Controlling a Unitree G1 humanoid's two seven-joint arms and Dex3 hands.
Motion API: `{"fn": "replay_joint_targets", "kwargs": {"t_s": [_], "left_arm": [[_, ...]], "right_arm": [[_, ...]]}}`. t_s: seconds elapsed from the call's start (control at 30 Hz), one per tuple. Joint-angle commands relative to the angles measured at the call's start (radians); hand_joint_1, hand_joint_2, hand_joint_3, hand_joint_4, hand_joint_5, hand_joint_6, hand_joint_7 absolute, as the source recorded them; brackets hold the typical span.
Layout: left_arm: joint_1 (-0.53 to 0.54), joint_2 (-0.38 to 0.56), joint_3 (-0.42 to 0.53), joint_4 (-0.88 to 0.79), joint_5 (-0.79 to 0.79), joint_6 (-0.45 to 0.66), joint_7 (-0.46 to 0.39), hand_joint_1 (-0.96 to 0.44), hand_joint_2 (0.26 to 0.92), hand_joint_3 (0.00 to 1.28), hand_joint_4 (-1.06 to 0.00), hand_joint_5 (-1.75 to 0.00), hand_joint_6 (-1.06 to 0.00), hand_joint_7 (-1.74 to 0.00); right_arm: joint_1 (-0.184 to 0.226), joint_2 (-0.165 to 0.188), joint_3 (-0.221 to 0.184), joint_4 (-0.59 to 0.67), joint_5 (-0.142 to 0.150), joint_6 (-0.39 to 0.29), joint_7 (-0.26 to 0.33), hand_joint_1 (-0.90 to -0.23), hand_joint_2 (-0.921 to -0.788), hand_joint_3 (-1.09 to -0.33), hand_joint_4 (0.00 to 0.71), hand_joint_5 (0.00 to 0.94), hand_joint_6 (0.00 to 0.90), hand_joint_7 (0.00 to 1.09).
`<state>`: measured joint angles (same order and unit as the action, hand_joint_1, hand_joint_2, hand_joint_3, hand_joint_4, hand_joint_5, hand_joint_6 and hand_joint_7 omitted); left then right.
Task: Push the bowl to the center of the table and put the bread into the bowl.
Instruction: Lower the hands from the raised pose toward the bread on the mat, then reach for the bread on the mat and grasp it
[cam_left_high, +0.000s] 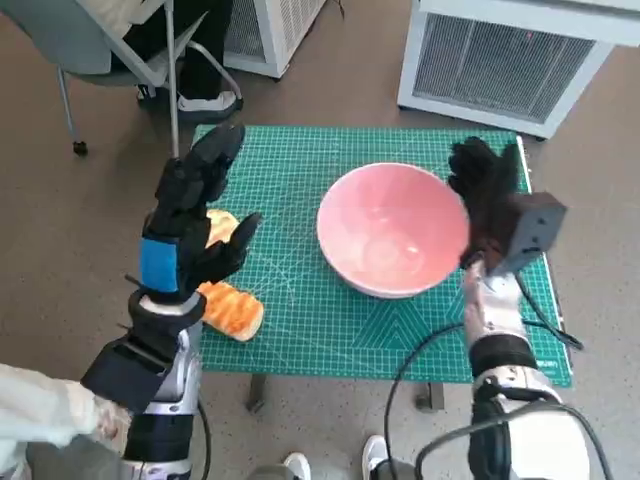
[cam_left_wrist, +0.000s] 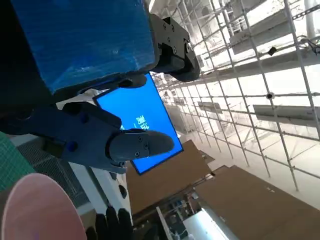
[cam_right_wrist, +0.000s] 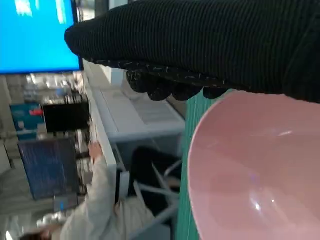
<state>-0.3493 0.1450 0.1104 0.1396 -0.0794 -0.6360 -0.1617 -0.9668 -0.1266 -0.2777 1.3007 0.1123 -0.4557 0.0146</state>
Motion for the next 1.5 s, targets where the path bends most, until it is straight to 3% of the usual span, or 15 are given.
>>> {"fn": "replay_joint_targets", "kwargs": {"t_s": [0.03, 0.17, 0.3, 0.47, 0.57, 0.77, 0.83, 1.13, 1.33, 1.5], "left_arm": [[0.020, 0.025, 0.025, -0.020, 0.012, 0.002, 0.014, -0.41, 0.921, 0.34, -0.44, 0.00, -0.32, -0.35], [0.025, 0.074, 0.058, -0.021, 0.011, 0.023, 0.008, -0.42, 0.921, 0.34, -0.44, 0.00, -0.32, -0.34], [0.022, 0.156, 0.092, -0.007, 0.020, 0.057, -0.014, -0.44, 0.921, 0.34, -0.42, 0.00, -0.32, -0.33], [0.044, 0.307, 0.118, -0.023, 0.051, 0.126, -0.089, -0.46, 0.921, 0.33, -0.36, 0.00, -0.28, -0.30], [0.055, 0.380, 0.123, -0.031, 0.067, 0.145, -0.133, -0.46, 0.921, 0.30, -0.35, 0.00, -0.27, -0.29], [0.057, 0.519, 0.106, 0.003, 0.057, 0.132, -0.269, -0.44, 0.921, 0.22, -0.33, 0.00, -0.30, -0.25], [0.049, 0.570, 0.089, 0.027, 0.054, 0.114, -0.336, -0.44, 0.921, 0.19, -0.34, 0.00, -0.32, -0.24], [0.008, 0.693, 0.008, 0.091, 0.037, 0.099, -0.563, -0.38, 0.920, 0.06, -0.32, 0.00, -0.36, -0.16], [-0.024, 0.747, -0.061, 0.112, 0.063, 0.123, -0.684, -0.30, 0.896, 0.01, -0.28, 0.00, -0.35, -0.08], [-0.044, 0.764, -0.114, 0.119, 0.107, 0.146, -0.736, -0.29, 0.863, 0.00, -0.27, 0.00, -0.34, -0.05]], "right_arm": [[-0.010, -0.003, -0.005, 0.011, -0.005, 0.028, 0.011, -0.429, -0.921, -0.881, 0.226, 0.002, 0.071, 0.39], [-0.018, -0.022, 0.019, -0.009, -0.033, -0.014, -0.011, -0.431, -0.921, -0.880, 0.226, 0.002, 0.076, 0.39], [-0.008, -0.035, 0.049, -0.046, -0.073, -0.119, -0.035, -0.439, -0.921, -0.877, 0.231, 0.004, 0.081, 0.40], [0.004, -0.061, 0.068, -0.107, -0.091, -0.263, 0.001, -0.483, -0.921, -0.862, 0.240, 0.007, 0.088, 0.41], [0.012, -0.074, 0.078, -0.149, -0.087, -0.330, 0.043, -0.503, -0.921, -0.856, 0.247, 0.010, 0.090, 0.42], [0.058, -0.084, 0.105, -0.314, -0.049, -0.443, 0.162, -0.533, -0.921, -0.837, 0.258, 0.008, 0.064, 0.48], [0.094, -0.081, 0.123, -0.421, -0.017, -0.463, 0.213, -0.542, -0.921, -0.830, 0.263, 0.007, 0.051, 0.51], [0.182, -0.076, 0.168, -0.671, 0.100, -0.456, 0.347, -0.536, -0.921, -0.783, 0.283, 0.011, 0.040, 0.58], [0.234, -0.075, 0.185, -0.794, 0.130, -0.445, 0.379, -0.559, -0.921, -0.766, 0.298, 0.016, 0.051, 0.60], [0.266, -0.071, 0.191, -0.856, 0.143, -0.419, 0.388, -0.562, -0.921, -0.762, 0.300, 0.015, 0.050, 0.61]]}}
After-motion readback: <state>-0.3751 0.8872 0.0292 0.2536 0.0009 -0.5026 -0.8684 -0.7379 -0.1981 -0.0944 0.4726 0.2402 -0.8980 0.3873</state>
